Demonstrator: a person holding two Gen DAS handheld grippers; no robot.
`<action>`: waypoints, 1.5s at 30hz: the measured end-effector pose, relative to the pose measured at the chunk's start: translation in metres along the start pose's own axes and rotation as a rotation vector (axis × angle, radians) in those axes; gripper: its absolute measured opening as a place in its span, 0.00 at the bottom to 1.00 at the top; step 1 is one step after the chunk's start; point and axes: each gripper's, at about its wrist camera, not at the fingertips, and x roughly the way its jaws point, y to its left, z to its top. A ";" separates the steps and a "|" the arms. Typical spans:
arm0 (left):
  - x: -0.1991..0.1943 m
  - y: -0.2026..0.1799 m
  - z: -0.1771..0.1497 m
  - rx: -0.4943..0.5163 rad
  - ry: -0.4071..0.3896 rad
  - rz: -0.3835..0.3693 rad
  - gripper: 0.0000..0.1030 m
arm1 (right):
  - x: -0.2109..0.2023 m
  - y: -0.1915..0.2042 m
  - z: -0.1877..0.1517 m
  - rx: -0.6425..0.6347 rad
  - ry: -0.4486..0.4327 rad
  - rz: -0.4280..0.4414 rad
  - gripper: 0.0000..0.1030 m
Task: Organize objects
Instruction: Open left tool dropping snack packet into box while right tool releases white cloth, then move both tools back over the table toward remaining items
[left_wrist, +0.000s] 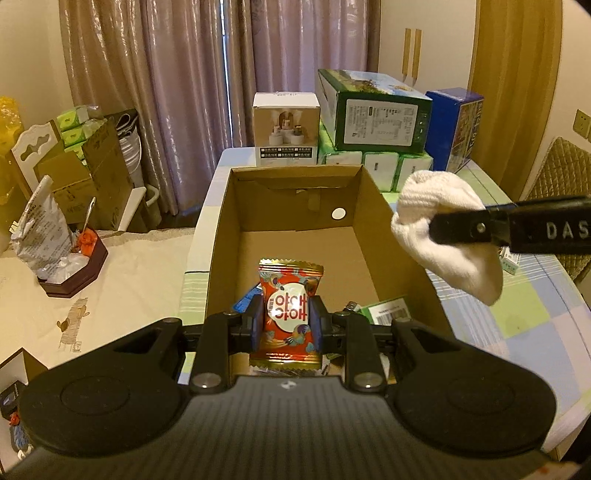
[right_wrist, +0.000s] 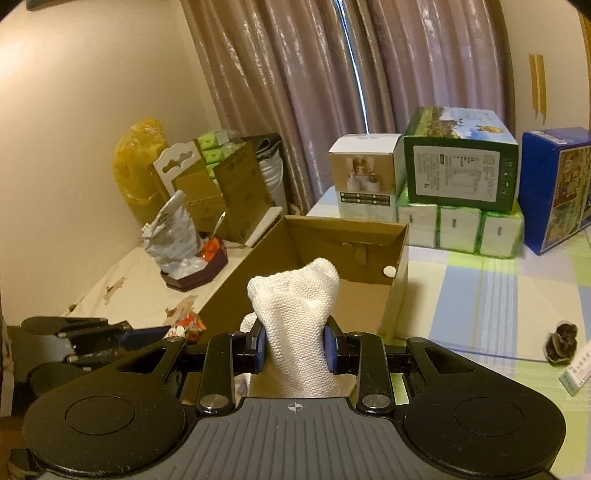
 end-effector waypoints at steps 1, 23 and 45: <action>0.003 0.002 0.001 0.000 0.003 -0.001 0.21 | 0.004 -0.001 0.002 0.001 0.002 -0.001 0.26; 0.026 0.017 0.003 -0.072 -0.008 0.011 0.38 | 0.054 -0.024 0.019 0.088 -0.022 0.015 0.55; -0.065 -0.060 -0.020 -0.124 -0.099 -0.063 0.74 | -0.111 -0.050 -0.059 0.116 -0.095 -0.152 0.91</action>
